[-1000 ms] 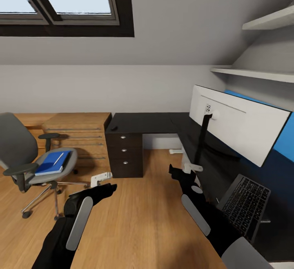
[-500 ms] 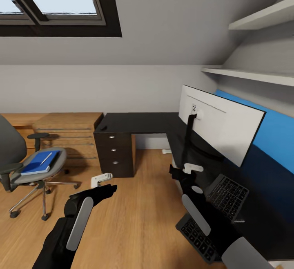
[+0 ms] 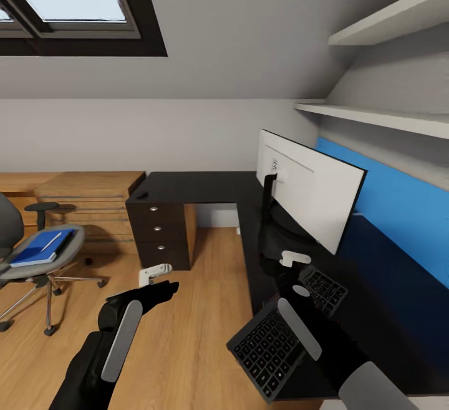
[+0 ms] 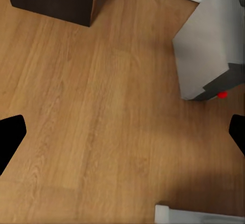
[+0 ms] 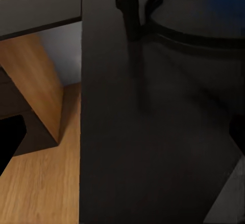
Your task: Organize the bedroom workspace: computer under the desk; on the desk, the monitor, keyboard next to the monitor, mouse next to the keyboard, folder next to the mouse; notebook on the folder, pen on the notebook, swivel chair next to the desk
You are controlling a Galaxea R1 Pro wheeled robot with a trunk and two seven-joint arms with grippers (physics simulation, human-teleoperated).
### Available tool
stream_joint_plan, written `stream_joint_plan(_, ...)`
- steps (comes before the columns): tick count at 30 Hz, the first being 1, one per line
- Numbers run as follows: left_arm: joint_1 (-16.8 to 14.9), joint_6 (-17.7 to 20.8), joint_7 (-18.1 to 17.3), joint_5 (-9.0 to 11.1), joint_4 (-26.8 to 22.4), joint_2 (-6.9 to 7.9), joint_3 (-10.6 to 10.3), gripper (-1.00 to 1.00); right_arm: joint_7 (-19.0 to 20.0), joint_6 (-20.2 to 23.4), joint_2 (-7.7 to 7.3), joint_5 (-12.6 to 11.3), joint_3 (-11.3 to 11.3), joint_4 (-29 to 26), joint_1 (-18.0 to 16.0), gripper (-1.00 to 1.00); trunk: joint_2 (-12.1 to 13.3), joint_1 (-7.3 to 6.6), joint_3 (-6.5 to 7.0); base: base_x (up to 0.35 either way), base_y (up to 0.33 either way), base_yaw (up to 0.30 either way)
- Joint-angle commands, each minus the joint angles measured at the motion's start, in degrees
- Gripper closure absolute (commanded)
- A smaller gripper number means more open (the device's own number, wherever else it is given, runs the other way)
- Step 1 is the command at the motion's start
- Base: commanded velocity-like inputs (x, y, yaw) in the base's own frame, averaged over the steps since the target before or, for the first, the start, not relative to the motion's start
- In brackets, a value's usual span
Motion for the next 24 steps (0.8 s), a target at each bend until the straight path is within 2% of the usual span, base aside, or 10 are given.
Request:
stream_joint_plan(1, 0.0, 0.2, 0.6, 0.6, -0.1, 0.00, 0.0, -1.00, -0.4, 0.2, -0.08, -0.2, 0.2, -0.1, -0.1, -1.00, 0.0, 0.00, -0.07, 0.000, -0.347, 0.000)
stream_joint_plan(6, 0.0, 0.2, 0.6, 0.6, -0.2, 0.10, 0.2, -1.00, -0.4, 0.2, 0.02, -0.3, 0.3, 0.1, -0.1, -1.00, 0.0, 0.00, -0.07, 0.000, -0.287, 0.000)
stream_joint_plan(12, 0.0, 0.2, 0.5, 0.6, -1.0, 0.21, 0.4, -1.00, -0.4, 0.3, 0.23, -0.4, 0.1, 1.4, -0.1, -1.00, 0.0, 0.00, -0.07, 0.000, -0.074, 0.000)
stream_joint_plan(18, 0.0, 0.2, 0.5, 0.6, -1.6, 0.20, 0.4, -1.00, 1.2, 0.3, 0.61, -0.6, 0.1, 9.0, -0.4, -1.00, 0.0, 0.00, -0.07, 0.000, -0.007, 0.000)
stream_joint_plan(19, 0.0, 0.2, 0.5, 0.6, -2.0, 0.23, 0.4, -1.00, 2.6, 0.3, 0.83, -0.6, 0.0, 12.9, -1.8, -1.00, 0.0, 0.00, -0.07, 0.000, 0.000, 0.000)
stream_joint_plan(22, 0.0, 0.2, 0.5, 0.6, -2.2, 0.24, 0.4, -1.00, 4.0, 0.2, 0.94, -0.6, 0.0, 15.9, -4.4, -1.00, 0.0, 0.00, -0.07, 0.000, 0.000, 0.000)
stream_joint_plan(23, 0.0, 0.2, 0.5, 0.6, -2.4, 0.23, 0.4, -1.00, 4.9, 0.2, 1.06, -0.5, 0.0, 19.1, -7.0, -1.00, 0.0, 0.00, -0.07, 0.000, 0.000, 0.000)
stream_joint_plan(24, 0.0, 0.2, 0.5, 0.6, -2.4, 0.23, 0.4, -1.00, 5.1, 0.2, 1.18, -0.4, 0.0, 20.4, -8.1, -1.00, 0.0, 0.00, -0.07, 0.000, 0.000, 0.000)
